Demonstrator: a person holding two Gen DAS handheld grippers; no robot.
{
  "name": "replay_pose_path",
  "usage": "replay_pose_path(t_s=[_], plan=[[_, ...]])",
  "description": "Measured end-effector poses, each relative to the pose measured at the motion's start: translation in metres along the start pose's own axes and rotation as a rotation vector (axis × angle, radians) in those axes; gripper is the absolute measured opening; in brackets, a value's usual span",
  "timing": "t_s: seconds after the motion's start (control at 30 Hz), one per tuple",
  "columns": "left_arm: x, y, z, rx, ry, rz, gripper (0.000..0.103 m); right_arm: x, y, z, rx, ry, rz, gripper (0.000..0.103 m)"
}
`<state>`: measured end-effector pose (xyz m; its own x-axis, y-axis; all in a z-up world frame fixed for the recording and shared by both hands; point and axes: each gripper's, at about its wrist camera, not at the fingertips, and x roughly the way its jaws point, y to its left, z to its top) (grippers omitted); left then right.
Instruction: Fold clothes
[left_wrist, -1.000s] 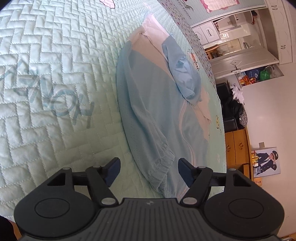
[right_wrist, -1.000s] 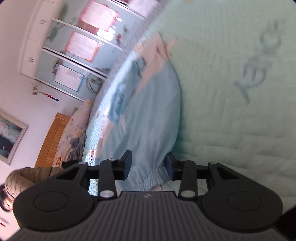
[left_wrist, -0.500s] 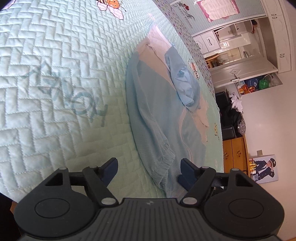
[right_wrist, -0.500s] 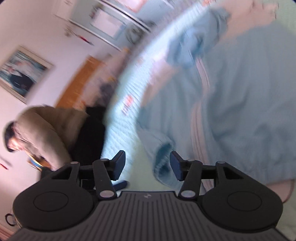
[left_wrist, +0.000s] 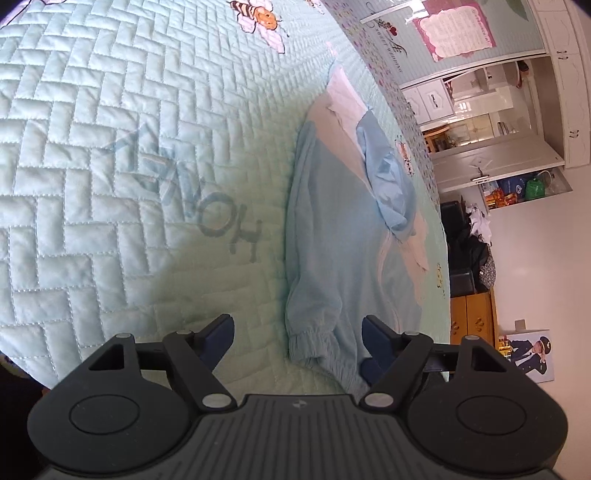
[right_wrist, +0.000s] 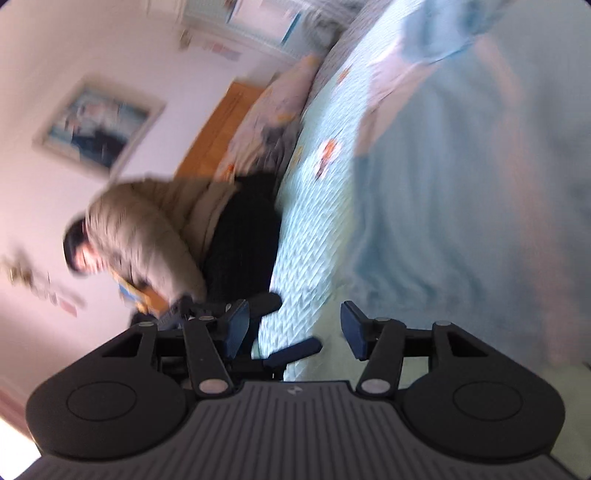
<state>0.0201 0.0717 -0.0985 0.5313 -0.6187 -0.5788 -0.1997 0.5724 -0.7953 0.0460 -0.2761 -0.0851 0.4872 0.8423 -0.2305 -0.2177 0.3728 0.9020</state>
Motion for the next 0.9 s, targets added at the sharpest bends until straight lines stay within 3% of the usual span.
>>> replay_pose_path(t_s=[0.17, 0.37, 0.53, 0.63, 0.73, 0.8, 0.9], plan=[[0.020, -0.008, 0.000, 0.015, 0.059, -0.012, 0.080, -0.057, -0.011, 0.002, 0.046, -0.156, -0.024, 0.057], [0.049, -0.022, 0.000, 0.032, 0.126, -0.031, 0.081, -0.130, -0.040, 0.004, 0.147, -0.331, -0.078, 0.065], [0.062, -0.009, 0.005, -0.050, 0.133, -0.064, 0.076, -0.180, -0.080, -0.010, 0.305, -0.454, -0.102, 0.067], [0.062, -0.006, 0.004, -0.052, 0.129, -0.062, 0.066, -0.202, -0.096, -0.016, 0.345, -0.492, -0.120, 0.068], [0.065, -0.002, 0.003, -0.050, 0.131, -0.059, 0.048, -0.205, -0.105, -0.016, 0.375, -0.499, -0.102, 0.069], [0.068, 0.001, 0.001, -0.057, 0.134, -0.056, 0.028, -0.203, -0.107, -0.014, 0.375, -0.498, -0.105, 0.072], [0.072, 0.006, -0.001, -0.071, 0.132, -0.047, 0.019, -0.201, -0.111, -0.006, 0.362, -0.476, -0.135, 0.076]])
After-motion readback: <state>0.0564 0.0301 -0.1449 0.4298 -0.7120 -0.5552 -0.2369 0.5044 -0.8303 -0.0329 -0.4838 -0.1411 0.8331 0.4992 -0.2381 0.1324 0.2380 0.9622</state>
